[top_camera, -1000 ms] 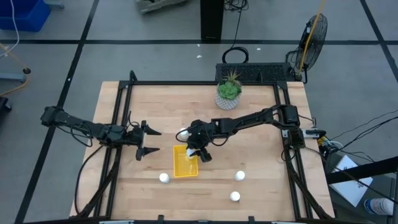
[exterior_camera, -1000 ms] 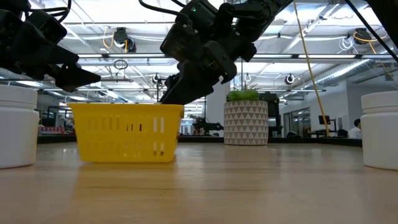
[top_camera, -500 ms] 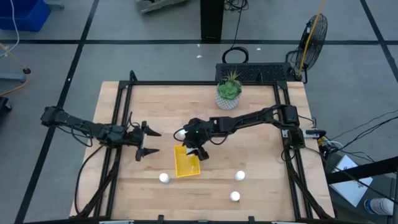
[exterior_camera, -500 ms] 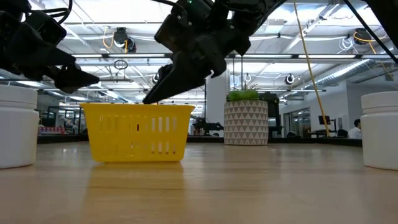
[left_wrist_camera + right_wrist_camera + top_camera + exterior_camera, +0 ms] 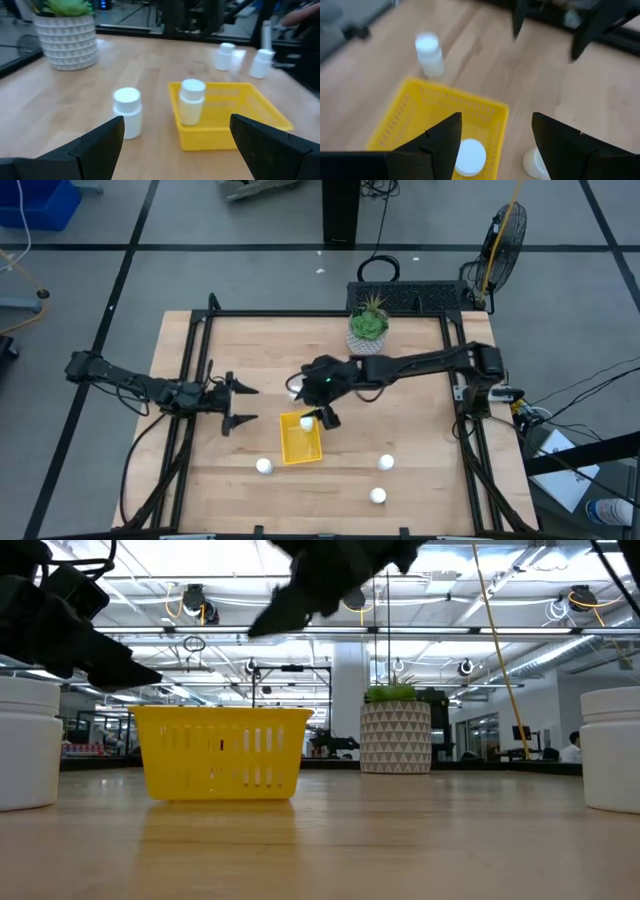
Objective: Pick and place pill bottles into a basket
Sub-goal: Put the white pill bottle into the yellow basket
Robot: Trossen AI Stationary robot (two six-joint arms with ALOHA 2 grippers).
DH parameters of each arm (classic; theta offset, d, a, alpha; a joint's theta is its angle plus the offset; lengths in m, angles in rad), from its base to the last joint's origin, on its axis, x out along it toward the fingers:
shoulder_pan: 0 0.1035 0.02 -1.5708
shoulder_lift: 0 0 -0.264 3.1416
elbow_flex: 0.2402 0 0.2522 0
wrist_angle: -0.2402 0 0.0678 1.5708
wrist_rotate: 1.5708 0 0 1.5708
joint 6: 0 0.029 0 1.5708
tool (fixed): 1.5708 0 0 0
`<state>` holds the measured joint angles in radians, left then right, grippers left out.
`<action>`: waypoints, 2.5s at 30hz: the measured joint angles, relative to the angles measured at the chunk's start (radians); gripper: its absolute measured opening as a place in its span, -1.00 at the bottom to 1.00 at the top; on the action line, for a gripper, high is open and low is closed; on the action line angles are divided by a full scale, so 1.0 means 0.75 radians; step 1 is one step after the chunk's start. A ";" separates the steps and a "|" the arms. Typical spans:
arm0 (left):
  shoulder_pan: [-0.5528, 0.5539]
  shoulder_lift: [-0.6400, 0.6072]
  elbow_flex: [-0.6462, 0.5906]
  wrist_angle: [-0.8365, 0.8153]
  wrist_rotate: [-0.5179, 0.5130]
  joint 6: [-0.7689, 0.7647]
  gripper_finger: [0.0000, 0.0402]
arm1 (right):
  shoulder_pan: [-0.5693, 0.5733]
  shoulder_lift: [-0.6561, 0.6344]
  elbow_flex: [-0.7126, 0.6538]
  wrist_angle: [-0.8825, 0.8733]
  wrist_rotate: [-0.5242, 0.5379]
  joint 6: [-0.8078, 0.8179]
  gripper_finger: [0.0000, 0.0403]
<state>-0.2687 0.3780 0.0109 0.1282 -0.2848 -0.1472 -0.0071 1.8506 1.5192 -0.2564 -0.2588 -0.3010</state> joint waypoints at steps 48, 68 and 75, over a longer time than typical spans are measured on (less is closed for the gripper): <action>0.017 0.298 0.589 -0.580 -0.162 0.011 0.82 | 0.038 -1.466 -1.938 1.020 0.274 0.652 0.05; 0.461 1.021 1.127 -0.866 0.318 0.458 0.82 | 0.107 -1.466 -2.005 1.212 0.273 0.539 0.05; 0.653 1.023 1.127 -0.816 0.496 0.536 0.82 | 0.171 -1.466 -2.006 1.216 0.273 0.541 0.05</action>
<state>0.2208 1.1454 0.8563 -0.4839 0.0872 0.2549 0.1208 0.7513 0.0151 0.6556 -0.0540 0.1044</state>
